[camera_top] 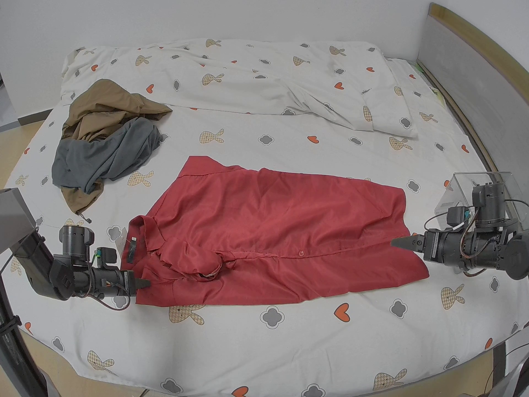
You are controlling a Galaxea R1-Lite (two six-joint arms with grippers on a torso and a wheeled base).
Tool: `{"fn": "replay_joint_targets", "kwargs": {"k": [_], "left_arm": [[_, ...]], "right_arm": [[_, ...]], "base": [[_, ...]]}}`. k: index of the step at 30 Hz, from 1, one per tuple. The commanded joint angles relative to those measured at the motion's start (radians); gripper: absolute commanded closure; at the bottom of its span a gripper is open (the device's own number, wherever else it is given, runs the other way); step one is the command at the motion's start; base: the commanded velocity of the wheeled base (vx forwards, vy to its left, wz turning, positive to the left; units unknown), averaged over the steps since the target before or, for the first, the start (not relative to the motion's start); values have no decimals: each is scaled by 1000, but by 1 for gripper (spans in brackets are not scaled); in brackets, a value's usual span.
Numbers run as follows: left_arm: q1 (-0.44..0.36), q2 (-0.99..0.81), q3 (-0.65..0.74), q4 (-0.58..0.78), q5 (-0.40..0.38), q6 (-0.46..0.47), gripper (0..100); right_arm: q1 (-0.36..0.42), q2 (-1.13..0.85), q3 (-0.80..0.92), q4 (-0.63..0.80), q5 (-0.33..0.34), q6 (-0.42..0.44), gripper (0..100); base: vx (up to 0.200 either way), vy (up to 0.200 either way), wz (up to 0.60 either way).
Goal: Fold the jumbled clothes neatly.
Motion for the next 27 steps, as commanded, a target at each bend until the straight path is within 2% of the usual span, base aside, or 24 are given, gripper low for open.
{"fn": "replay_joint_targets", "kwargs": {"k": [1, 5, 11, 23, 24, 27], "left_arm": [[21, -57, -1, 5, 0, -2, 100], [26, -70, -1, 8, 0, -5, 100], [31, -66, -5, 8, 0, -6, 100], [35, -61, -2, 8, 0, -5, 100], [35, -60, -2, 8, 0, -5, 100], [35, -47, -2, 8, 0, -3, 100]], "right_arm": [[-106, 158, -8, -3, 11, -77, 0], [-148, 222, -33, -4, 16, -143, 0], [-174, 290, -99, -4, 28, -151, 0], [-137, 360, -154, -4, 33, -154, 0], [-137, 359, -154, -4, 33, -154, 100], [-137, 357, -157, -4, 34, -154, 100]], "base": [[0, 0, 0], [0, 0, 0], [0, 0, 0], [0, 0, 0], [0, 0, 0], [0, 0, 0]]}}
